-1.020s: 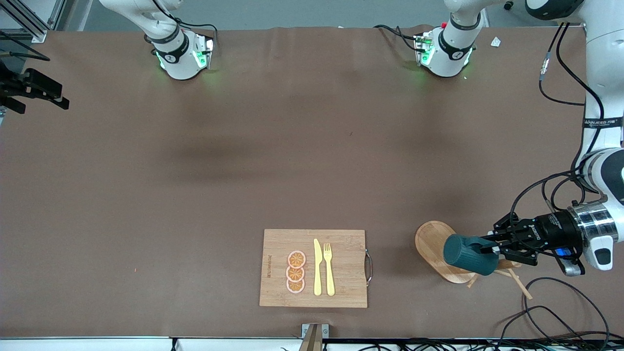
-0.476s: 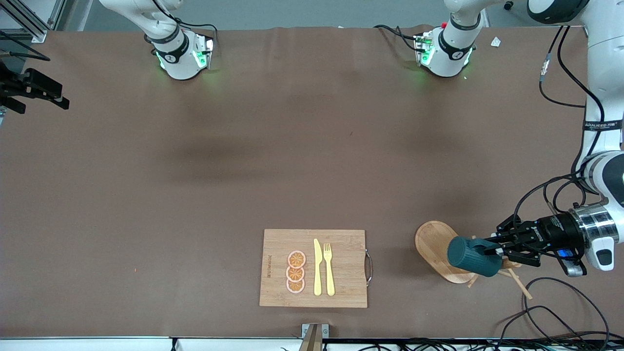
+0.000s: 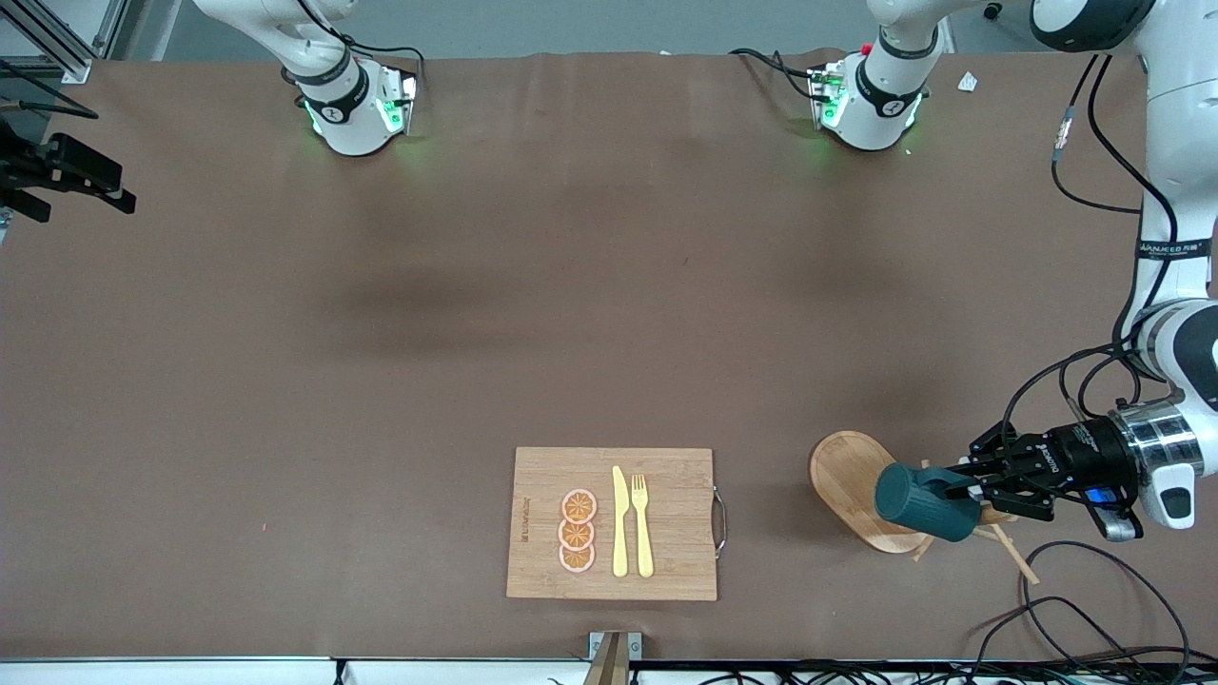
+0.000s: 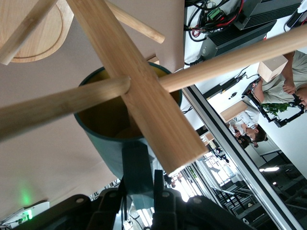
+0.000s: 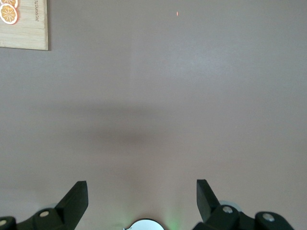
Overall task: Pass cup and hang on rack
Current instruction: 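Slide the mug handle onto a rack peg with the left gripper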
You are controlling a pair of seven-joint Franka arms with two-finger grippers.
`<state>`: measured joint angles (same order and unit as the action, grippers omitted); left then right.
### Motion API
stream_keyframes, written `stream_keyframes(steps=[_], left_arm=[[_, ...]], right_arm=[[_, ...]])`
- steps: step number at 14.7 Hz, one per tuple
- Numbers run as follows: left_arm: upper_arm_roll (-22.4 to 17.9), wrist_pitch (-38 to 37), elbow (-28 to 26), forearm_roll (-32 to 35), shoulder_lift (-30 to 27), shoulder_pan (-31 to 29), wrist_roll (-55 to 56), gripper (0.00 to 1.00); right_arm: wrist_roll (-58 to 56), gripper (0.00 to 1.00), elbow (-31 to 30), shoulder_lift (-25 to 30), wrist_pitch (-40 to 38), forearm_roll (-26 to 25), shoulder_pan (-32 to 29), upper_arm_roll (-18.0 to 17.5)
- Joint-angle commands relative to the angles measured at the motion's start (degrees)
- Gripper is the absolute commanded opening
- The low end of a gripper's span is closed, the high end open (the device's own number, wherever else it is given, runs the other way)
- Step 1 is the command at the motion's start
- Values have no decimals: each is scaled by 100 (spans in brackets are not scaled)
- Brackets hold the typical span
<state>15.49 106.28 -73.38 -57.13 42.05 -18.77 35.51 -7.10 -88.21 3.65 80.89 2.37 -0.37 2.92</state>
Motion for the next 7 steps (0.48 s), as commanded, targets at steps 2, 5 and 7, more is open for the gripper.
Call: stream_keyframes(steps=[2,5,7], left_arm=[[33,16,17,-141,13,-30,-114,8],[33,16,17,-141,48,-56,-114,14],[33,16,17,-141,48,-65,-114,16]], right_arm=[[-54,100,-179,171,85,79,-16,-20],[-45,100,-179,163,129,79,-25,-20],[-45,100,-179,163,173,79,-51,-11]])
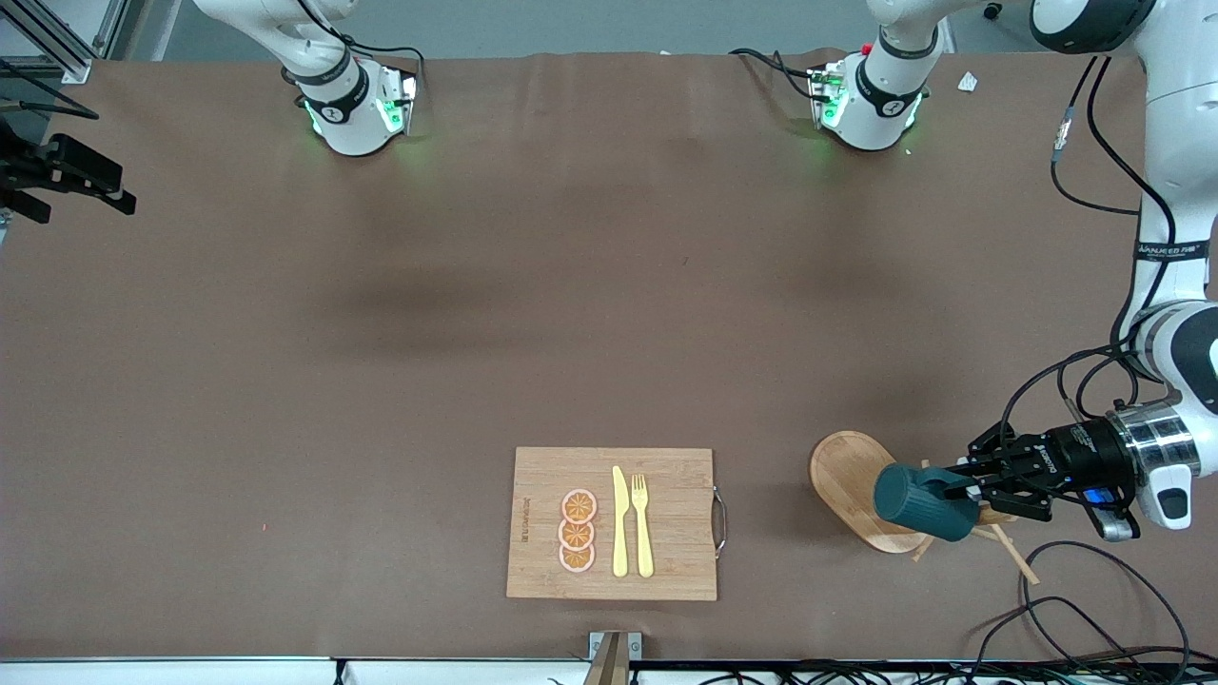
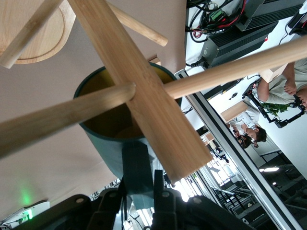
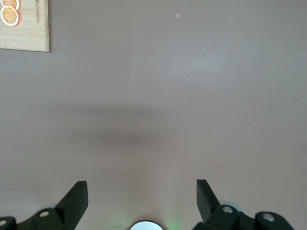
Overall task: Pass cup and hang on rack
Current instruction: 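Slide the mug handle onto a rack peg with the left gripper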
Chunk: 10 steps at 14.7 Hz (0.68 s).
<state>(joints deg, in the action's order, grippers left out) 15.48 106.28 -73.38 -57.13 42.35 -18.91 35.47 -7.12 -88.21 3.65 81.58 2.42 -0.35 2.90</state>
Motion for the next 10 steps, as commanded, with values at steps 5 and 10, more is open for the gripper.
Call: stream_keyframes(steps=[5,10], left_arm=[[34,16,17,-140,18,-52,-119,64],[25,7,17,-53,-200,-52,-321,100]], right_arm=[[-44,100,-161,189,69,75,-53,27],[-61,100,-109,207,7,40,-9,-17]])
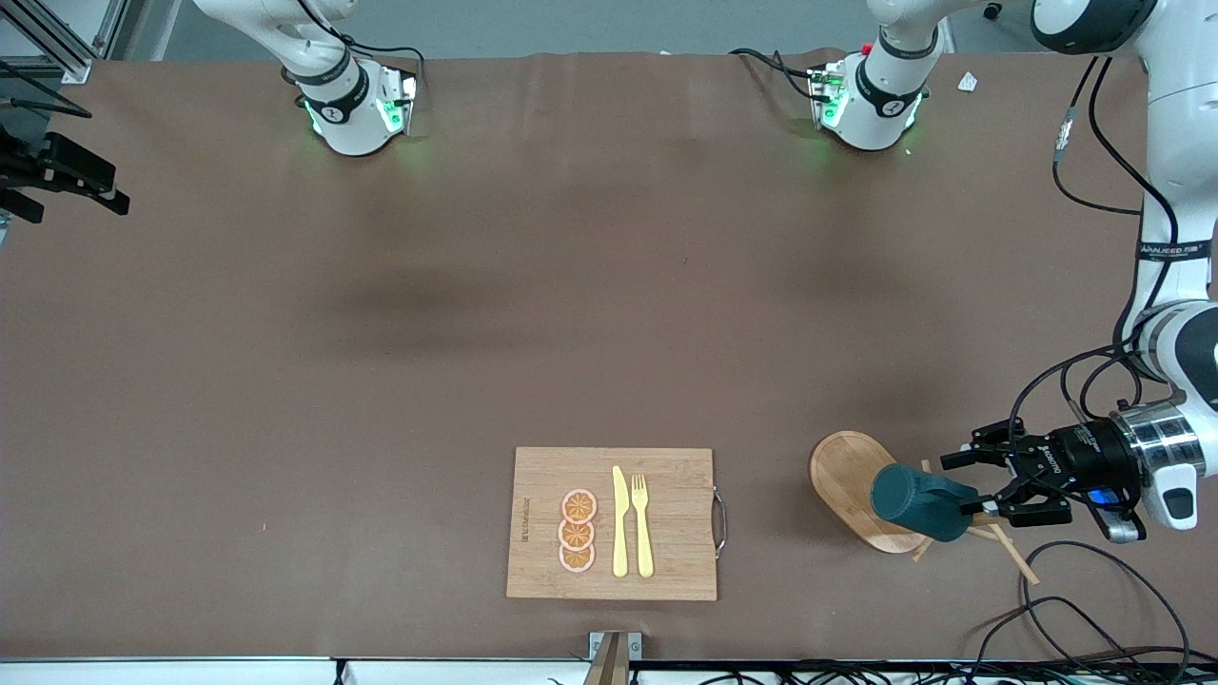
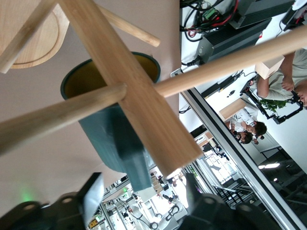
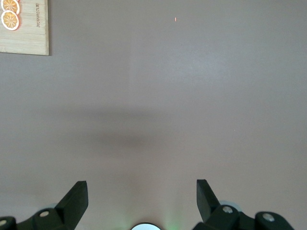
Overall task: Pass cup and hang on rack
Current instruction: 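Open the left gripper and pull it back from the mug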
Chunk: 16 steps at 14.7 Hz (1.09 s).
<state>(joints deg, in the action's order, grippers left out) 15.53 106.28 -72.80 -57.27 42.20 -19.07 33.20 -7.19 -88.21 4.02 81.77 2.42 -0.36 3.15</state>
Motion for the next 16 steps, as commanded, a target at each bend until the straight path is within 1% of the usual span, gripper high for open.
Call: stream_keyframes(steps=[1,2,5,7,8,9,12,13,14,16], left_arm=[[12,7,-41,74,-325,26,-51,100],[29,7,-41,362,-501,44,-16,100],[135,-19,-58,1636,-1010,236,204,100],[205,-141,-93,2243,-1379,342,213,100],[292,-273,-102,2568,-1512,377,213,100],[389,-396,-111,3032,-1678,404,213,100],[880,-896,-111,4483,-2101,431,170,100],[1021,-1072,-111,4809,-2215,422,143,100],[1101,-1292,-120,4995,-2329,404,134,100],[1128,-1678,-164,5146,-2549,404,125,100]], right_arm=[[-55,100,-109,169,-12,13,1,-60],[-63,100,-109,178,-12,13,1,-60],[-72,100,-100,178,23,13,10,-69],[-81,100,-100,169,67,-197,63,-130],[-81,100,-100,169,58,-206,71,-139],[-81,100,-100,169,41,-250,80,-148],[-72,100,-100,169,23,-259,80,-148],[-72,100,-100,169,41,-259,80,-148],[-72,100,-100,169,58,-259,89,-157],[-46,100,-82,169,41,-259,80,-166]])
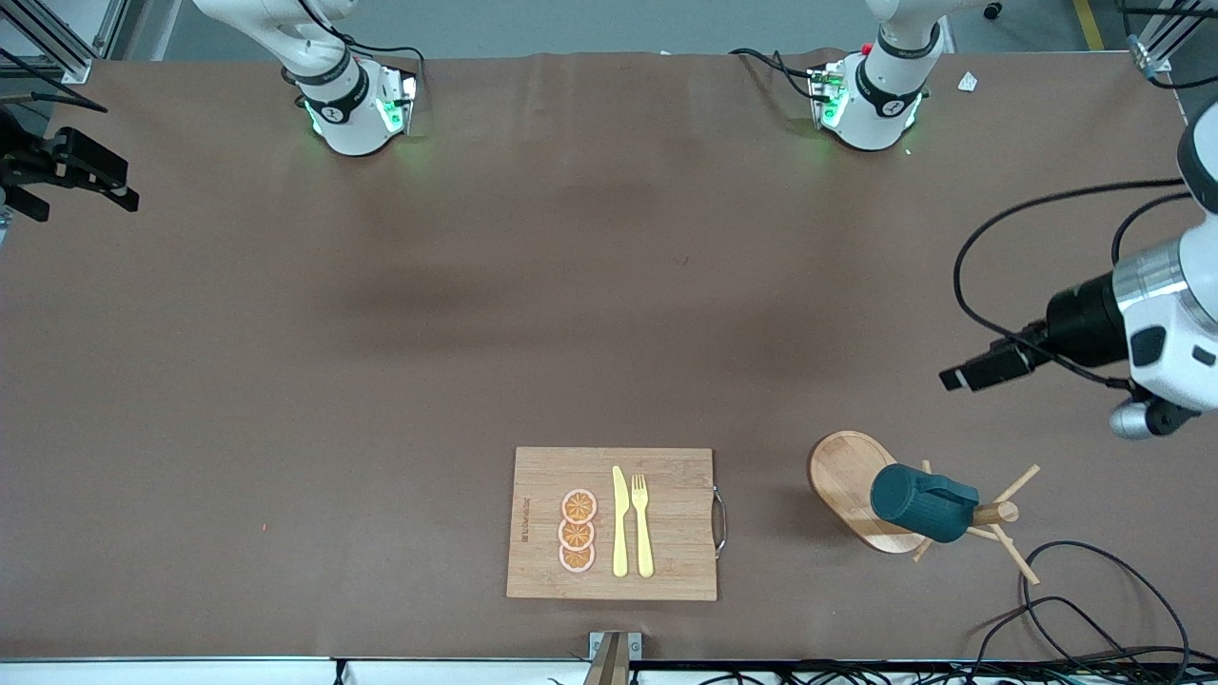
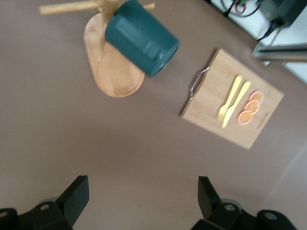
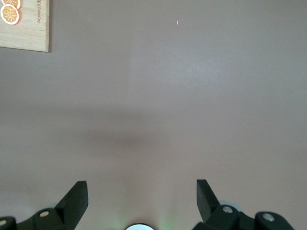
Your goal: Pass cup and hang on rack
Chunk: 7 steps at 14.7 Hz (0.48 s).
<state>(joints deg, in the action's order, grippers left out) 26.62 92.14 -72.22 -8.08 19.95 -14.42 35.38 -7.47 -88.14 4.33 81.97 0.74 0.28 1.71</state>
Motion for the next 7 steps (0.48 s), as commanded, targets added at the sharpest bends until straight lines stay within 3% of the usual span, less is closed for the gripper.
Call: stream_keyframes(steps=[1,4,5,7], left_arm=[[27,-371,-223,411,-439,-44,-101,100],[63,-433,-284,1053,-781,44,-949,100],[-103,-433,-363,1246,-878,253,-1476,100],[-961,-468,-686,1239,-1246,841,-2050,100]], right_arm=[[0,100,-90,138,-6,-83,16,-22],[0,100,-90,243,-94,-83,25,-31],[8,100,-90,252,-137,-92,25,-48],[17,100,-90,252,-164,-83,25,-74]])
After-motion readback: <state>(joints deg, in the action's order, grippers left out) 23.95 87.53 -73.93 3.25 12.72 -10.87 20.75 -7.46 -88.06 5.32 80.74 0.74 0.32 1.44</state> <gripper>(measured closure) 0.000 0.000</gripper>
